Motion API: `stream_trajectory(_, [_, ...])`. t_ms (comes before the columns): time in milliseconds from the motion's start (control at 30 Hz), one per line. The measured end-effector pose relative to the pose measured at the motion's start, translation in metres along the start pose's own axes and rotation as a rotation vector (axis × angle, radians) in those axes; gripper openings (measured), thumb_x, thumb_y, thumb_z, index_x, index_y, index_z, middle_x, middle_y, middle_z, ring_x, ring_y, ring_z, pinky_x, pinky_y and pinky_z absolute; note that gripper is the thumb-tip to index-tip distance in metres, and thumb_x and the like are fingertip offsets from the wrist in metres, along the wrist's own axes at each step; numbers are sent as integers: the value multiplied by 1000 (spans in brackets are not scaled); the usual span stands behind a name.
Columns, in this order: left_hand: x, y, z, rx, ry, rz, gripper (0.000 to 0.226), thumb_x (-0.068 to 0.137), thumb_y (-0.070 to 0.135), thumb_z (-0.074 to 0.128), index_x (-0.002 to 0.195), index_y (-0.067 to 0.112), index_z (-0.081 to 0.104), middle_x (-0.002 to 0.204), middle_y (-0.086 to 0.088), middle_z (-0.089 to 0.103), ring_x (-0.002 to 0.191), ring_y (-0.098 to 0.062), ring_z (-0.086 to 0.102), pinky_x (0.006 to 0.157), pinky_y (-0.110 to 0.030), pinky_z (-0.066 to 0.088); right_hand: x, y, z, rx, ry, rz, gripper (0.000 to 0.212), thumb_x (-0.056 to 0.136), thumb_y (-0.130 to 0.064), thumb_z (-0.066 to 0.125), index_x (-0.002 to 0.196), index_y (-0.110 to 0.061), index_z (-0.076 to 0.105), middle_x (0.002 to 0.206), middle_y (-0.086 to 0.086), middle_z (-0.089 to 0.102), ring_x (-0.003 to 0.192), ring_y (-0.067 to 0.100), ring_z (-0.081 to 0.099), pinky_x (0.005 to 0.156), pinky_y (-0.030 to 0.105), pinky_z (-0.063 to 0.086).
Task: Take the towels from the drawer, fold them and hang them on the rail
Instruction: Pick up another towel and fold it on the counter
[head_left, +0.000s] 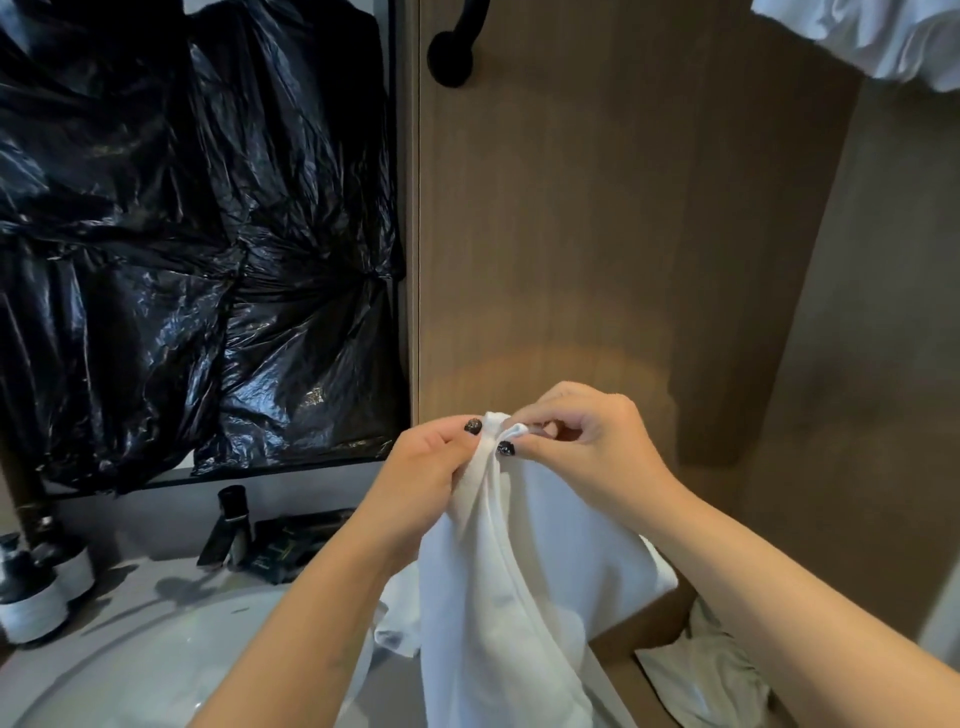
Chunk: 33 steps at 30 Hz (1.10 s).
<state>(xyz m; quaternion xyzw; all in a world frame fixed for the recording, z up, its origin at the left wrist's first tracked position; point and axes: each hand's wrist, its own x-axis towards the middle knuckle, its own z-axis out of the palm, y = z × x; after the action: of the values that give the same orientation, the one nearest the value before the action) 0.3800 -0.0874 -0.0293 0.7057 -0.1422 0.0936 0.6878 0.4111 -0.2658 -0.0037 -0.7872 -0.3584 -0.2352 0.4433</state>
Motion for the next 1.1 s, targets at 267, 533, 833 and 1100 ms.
stream_trajectory(267, [-6, -7, 1, 119, -150, 37, 44, 87, -2, 60, 121, 26, 68, 107, -9, 75, 100, -27, 68, 98, -54, 49, 2, 0, 4, 229, 76, 187, 19, 67, -16, 90, 74, -11, 73, 71, 5, 72, 64, 18, 64, 62, 34, 55])
stream_trajectory(533, [6, -32, -2, -78, 280, 20, 33, 89, -12, 58, 107, 16, 54, 84, -6, 76, 66, -22, 69, 58, -39, 57, -35, 61, -4, 242, -404, 315, 11, 86, -39, 73, 79, -31, 69, 74, -14, 63, 66, 2, 56, 62, 14, 42])
stream_trajectory(833, [23, -42, -41, 49, 402, 118, 40, 91, -1, 63, 85, 38, 57, 91, -33, 60, 74, -31, 52, 69, -49, 44, -18, 89, -33, -593, -481, 82, 39, 80, -61, 68, 58, -35, 49, 51, -11, 45, 48, 5, 47, 46, 18, 30])
stream_trajectory(1100, [19, -59, -48, -27, 434, 132, 33, 89, -6, 64, 93, 24, 52, 88, -8, 72, 80, -21, 65, 70, -40, 54, 18, 74, -44, -834, -186, -144, 82, 68, -86, 27, 75, -17, 69, 60, -1, 62, 53, 16, 55, 55, 31, 50])
